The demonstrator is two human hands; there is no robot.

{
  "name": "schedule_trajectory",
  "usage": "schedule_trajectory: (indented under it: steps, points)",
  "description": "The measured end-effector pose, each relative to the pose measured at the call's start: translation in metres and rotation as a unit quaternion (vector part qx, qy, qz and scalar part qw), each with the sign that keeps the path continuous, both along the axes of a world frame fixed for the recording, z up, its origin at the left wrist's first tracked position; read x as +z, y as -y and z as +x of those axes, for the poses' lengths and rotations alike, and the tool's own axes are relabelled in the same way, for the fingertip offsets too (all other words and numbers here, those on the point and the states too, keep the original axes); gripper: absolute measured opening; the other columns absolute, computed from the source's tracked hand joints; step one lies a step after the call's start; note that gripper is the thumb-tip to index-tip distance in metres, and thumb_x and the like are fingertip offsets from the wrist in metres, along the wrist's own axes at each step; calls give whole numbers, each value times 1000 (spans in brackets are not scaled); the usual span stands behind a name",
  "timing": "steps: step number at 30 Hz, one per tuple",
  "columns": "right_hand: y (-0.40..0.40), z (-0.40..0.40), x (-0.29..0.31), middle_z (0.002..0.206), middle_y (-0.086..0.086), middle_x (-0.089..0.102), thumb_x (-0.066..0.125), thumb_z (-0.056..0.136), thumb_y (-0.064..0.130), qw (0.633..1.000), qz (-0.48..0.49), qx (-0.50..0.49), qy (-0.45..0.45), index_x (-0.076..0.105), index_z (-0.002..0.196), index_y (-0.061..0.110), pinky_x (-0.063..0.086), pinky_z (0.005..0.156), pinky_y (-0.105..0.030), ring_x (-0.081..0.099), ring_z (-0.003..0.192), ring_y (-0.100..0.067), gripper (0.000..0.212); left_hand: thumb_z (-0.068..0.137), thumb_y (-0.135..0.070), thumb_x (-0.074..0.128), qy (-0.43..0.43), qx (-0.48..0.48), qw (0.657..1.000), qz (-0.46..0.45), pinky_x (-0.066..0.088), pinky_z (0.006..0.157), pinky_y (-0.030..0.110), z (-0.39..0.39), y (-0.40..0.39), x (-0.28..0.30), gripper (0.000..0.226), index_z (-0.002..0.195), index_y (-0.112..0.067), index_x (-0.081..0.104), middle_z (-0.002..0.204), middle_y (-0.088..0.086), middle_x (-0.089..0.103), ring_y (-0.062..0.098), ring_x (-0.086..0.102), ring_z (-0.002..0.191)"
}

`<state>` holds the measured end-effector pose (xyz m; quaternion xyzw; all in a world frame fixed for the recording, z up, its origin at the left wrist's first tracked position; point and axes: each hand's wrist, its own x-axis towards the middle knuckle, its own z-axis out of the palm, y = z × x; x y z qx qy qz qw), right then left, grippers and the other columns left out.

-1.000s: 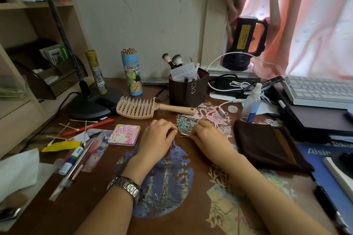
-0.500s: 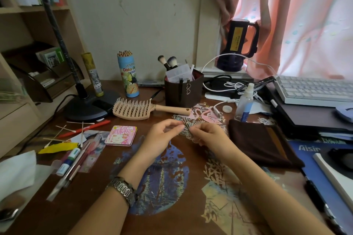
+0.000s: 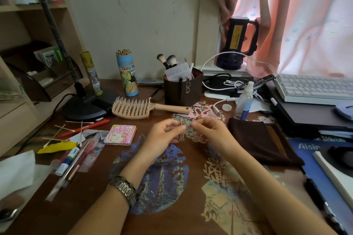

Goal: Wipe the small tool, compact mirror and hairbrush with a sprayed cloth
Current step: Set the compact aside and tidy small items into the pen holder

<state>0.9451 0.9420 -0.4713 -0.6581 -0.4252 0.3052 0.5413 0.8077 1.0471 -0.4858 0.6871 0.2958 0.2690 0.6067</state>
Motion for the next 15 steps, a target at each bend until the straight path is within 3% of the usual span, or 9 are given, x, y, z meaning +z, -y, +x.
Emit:
schedule_trajectory:
  steps: [4, 9, 15]
  points:
    - [1, 0, 3, 77, -1, 62, 64, 86, 29, 999, 13, 29, 18, 68, 96, 6, 42, 56, -16, 52, 63, -7, 25, 85, -21, 67, -17, -21, 999, 35, 53, 66, 19, 0, 3, -1, 18, 102, -15, 70, 94, 3, 72, 9, 67, 85]
    - [0, 0, 2, 76, 3, 64, 66, 86, 24, 998, 10, 36, 56, 67, 93, 4, 41, 57, -11, 53, 59, 5, 21, 82, -21, 70, -26, -33, 997, 63, 50, 64, 18, 0, 3, -2, 10, 92, -24, 72, 82, -4, 72, 1, 64, 73]
    - [1, 3, 3, 84, -5, 69, 67, 85, 26, 997, -2, 31, 66, 69, 90, 10, 46, 63, -17, 57, 69, -5, 17, 83, -22, 70, -30, -37, 995, 83, 48, 62, 14, -1, 5, -1, 15, 96, -17, 74, 85, -1, 73, 0, 64, 73]
